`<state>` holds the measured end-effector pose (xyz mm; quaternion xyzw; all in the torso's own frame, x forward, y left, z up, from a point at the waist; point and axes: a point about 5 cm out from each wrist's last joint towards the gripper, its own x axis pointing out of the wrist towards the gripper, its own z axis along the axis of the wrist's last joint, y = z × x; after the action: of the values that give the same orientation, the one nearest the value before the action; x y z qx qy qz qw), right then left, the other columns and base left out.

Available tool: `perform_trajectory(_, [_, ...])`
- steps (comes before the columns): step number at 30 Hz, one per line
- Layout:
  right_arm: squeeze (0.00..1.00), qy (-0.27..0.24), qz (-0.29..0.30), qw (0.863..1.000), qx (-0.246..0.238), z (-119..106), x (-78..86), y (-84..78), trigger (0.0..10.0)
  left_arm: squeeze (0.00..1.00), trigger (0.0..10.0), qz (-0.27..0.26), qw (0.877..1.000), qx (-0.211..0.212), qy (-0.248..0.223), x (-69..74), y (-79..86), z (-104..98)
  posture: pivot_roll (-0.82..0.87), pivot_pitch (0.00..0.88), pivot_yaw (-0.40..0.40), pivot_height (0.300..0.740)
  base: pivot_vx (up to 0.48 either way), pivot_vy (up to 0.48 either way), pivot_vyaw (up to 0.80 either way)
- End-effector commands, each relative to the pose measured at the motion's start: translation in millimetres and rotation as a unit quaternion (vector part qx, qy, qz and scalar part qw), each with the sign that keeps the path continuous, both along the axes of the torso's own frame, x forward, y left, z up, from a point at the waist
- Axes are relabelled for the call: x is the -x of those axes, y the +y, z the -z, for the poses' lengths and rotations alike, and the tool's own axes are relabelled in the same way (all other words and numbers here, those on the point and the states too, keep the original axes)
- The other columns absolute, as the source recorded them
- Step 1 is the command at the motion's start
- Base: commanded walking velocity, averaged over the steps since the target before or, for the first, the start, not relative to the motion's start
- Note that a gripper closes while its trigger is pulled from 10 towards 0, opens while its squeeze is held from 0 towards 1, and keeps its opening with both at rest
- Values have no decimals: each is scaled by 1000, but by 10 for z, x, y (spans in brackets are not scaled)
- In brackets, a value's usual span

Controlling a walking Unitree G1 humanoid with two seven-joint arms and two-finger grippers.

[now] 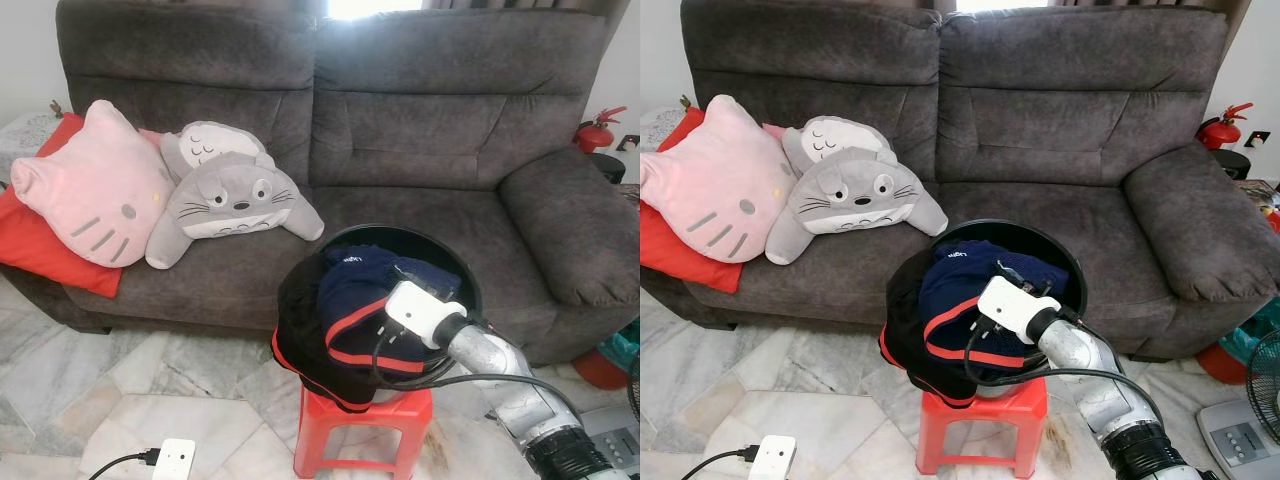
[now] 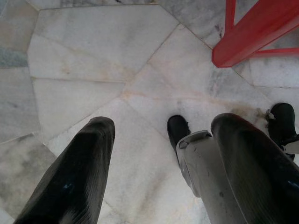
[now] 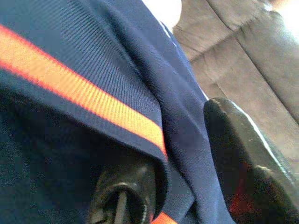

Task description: Hang hanger

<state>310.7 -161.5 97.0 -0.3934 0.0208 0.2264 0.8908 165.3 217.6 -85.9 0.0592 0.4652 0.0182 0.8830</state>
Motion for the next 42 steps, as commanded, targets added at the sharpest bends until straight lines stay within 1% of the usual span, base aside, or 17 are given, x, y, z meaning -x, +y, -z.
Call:
perform_trajectory(1, [0, -7, 26, 1000, 1, -29, -38, -68, 0, 0, 10000, 4, 1000, -3, 1, 18, 2, 6, -137, 0, 11, 740, 0, 0, 0])
perform_trajectory(5, [0, -26, 43, 999, 2, -88, -65, -109, 0, 0, 10000, 4, 1000, -3, 1, 18, 1, 6, -137, 0, 11, 740, 0, 0, 0])
perform_trajectory(6, [0, -44, 55, 997, 1, -147, -91, -128, 0, 0, 10000, 3, 1000, -3, 1, 17, 2, 6, -138, 0, 12, 740, 0, 0, 0])
perform_trajectory(7, [0, -44, 55, 997, 1, -147, -91, -128, 0, 0, 10000, 3, 1000, -3, 1, 17, 2, 6, -138, 0, 12, 740, 0, 0, 0])
perform_trajectory(8, [0, -58, 62, 996, -3, -192, -109, -131, 0, 0, 10000, 3, 1000, -3, 0, 16, 2, 5, -137, 0, 12, 740, 0, 0, 0])
perform_trajectory(10, [0, -67, 63, 996, -5, -219, -117, -121, 0, 0, 10000, 3, 1000, -3, 0, 16, 3, 5, -137, 0, 12, 740, 0, 0, 0])
perform_trajectory(18, [0, -74, 63, 995, -8, -229, -122, -86, 0, 0, 10000, 2, 1000, -3, -1, 18, 6, 5, -137, 0, 13, 740, 0, 0, 0])
perform_trajectory(31, [0, -84, 79, 993, -12, -267, -168, -89, 0, 0, 10000, 3, 1000, -1, -1, 24, 11, 5, -132, 0, 19, 740, 0, 0, 0])
perform_trajectory(36, [0, -92, 104, 989, -47, -431, -251, -111, 0, 0, 10000, 3, 1000, -1, 0, 27, 18, 5, -131, 0, 23, 740, 0, 0, 0])
perform_trajectory(37, [0, -93, 111, 987, -64, -479, -270, -112, 0, 0, 10000, 3, 1000, -1, 0, 27, 20, 5, -131, 0, 23, 740, 0, 0, 0])
perform_trajectory(38, [0, -98, 122, 982, -108, -605, -318, -113, 0, 0, 10000, 4, 1000, -1, 0, 28, 23, 4, -131, 0, 24, 740, 0, 0, 0])
perform_trajectory(39, [0, -100, 124, 980, -122, -648, -332, -113, 0, 0, 10000, 4, 1000, -1, 1, 28, 24, 4, -131, 0, 24, 740, 0, 0, 0])
perform_trajectory(40, [0, -106, 124, 976, -143, -739, -358, -105, 0, 0, 10000, 5, 1000, -1, 1, 28, 24, 4, -132, 0, 25, 740, 0, 0, 0])
perform_trajectory(42, [0, -109, 120, 973, -162, -824, -383, -90, 0, 0, 10000, 5, 1000, -1, 1, 28, 25, 4, -132, 0, 25, 740, 0, 0, 0])
